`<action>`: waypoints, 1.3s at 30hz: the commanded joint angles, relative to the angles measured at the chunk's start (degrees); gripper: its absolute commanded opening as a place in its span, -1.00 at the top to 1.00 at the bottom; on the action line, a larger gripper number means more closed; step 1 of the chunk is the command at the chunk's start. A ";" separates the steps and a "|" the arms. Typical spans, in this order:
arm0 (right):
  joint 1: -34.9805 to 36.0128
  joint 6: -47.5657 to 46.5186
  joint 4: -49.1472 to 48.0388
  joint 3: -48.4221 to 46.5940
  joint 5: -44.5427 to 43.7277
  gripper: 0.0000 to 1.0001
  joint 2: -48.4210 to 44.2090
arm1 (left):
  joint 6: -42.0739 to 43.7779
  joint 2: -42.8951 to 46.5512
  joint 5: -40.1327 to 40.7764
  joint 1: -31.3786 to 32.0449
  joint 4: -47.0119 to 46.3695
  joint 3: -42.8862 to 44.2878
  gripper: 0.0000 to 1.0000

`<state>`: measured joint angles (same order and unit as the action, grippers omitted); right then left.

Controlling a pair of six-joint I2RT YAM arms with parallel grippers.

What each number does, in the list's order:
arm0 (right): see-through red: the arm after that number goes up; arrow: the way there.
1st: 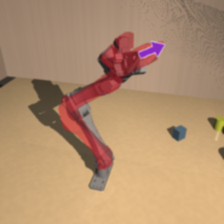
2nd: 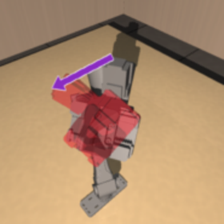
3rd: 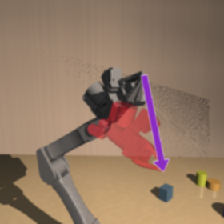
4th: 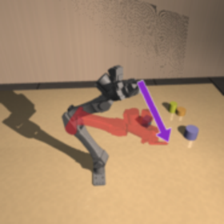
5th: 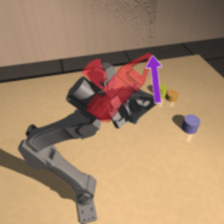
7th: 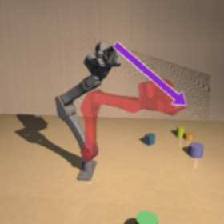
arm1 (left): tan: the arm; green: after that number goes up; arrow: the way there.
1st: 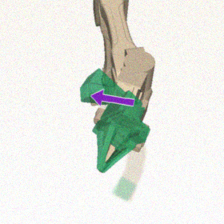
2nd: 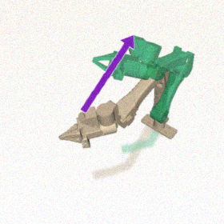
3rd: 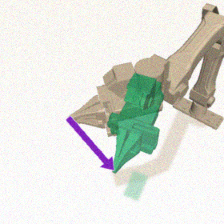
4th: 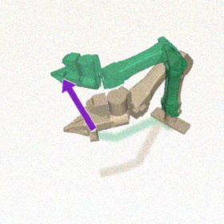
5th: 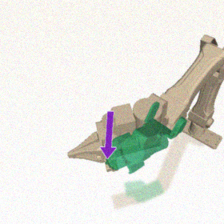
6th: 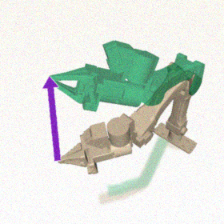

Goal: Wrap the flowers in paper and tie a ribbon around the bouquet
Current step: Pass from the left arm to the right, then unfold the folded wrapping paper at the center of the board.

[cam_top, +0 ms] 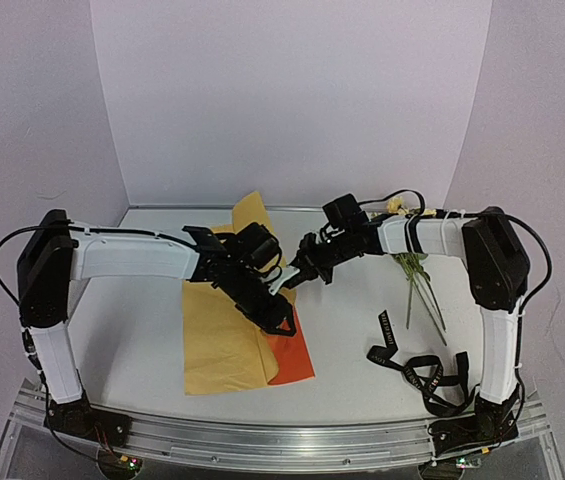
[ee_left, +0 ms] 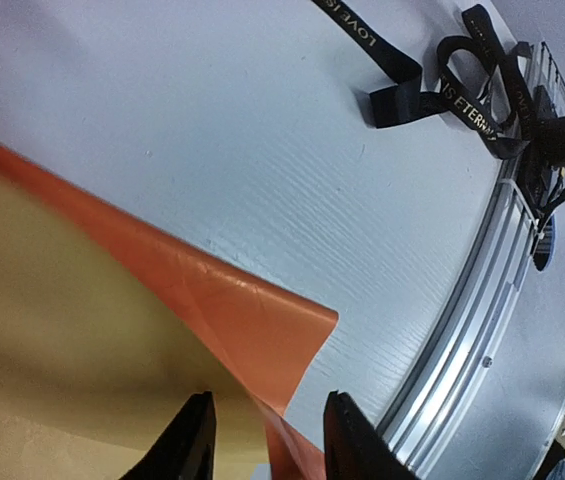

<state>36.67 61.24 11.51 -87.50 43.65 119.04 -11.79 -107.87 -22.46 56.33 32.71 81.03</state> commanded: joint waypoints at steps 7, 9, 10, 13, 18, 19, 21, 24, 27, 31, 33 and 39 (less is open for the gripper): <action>-0.54 -6.69 10.85 0.22 -7.60 1.00 -5.21 | -22.25 20.76 -3.70 -18.20 -25.06 -21.70 -0.47; -0.54 -7.31 12.40 0.20 -8.90 1.00 -5.78 | -25.21 18.41 -0.18 -20.44 -23.26 -20.95 -0.47; -0.54 -7.72 13.02 0.21 -9.63 1.00 -6.16 | -26.23 17.02 0.85 -21.49 -22.59 -20.50 -0.47; -0.54 -9.70 16.10 0.08 -11.98 1.00 -7.39 | -28.43 12.26 -0.06 -22.83 -24.25 -19.52 -0.48; -0.54 -14.59 24.32 -0.79 -16.57 1.00 -10.09 | -31.46 5.08 -2.50 -23.32 -26.32 -18.47 -0.49; -0.54 -16.12 26.83 -1.12 -17.74 1.00 -10.58 | -32.14 4.01 -2.62 -23.63 -26.31 -18.52 -0.49; -0.54 -19.76 32.22 -1.91 -20.03 1.00 -11.62 | -33.40 2.21 -2.48 -24.44 -26.02 -18.69 -0.49; -0.54 -25.21 39.69 -2.61 -24.74 1.00 -13.06 | -34.01 0.53 -1.43 -25.69 -24.55 -18.82 -0.48; -0.75 -29.52 44.57 -1.30 -28.52 1.00 -14.62 | -33.26 -0.66 0.09 -27.04 -22.24 -18.52 -0.48; -0.96 -32.48 47.64 1.32 -32.52 1.00 -16.21 | -30.55 -2.69 1.24 -28.97 -18.35 -16.29 -0.48; -0.97 -32.84 48.37 2.72 -34.05 1.00 -16.84 | -29.34 -4.04 1.50 -30.22 -16.68 -14.74 -0.48; -1.07 -30.83 49.00 7.09 -36.33 1.00 -18.15 | -23.62 -8.52 4.43 -34.31 -10.33 -7.90 -0.47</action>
<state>35.91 30.43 57.71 -83.06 11.31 103.47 -40.80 -112.38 -23.36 25.06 14.84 68.62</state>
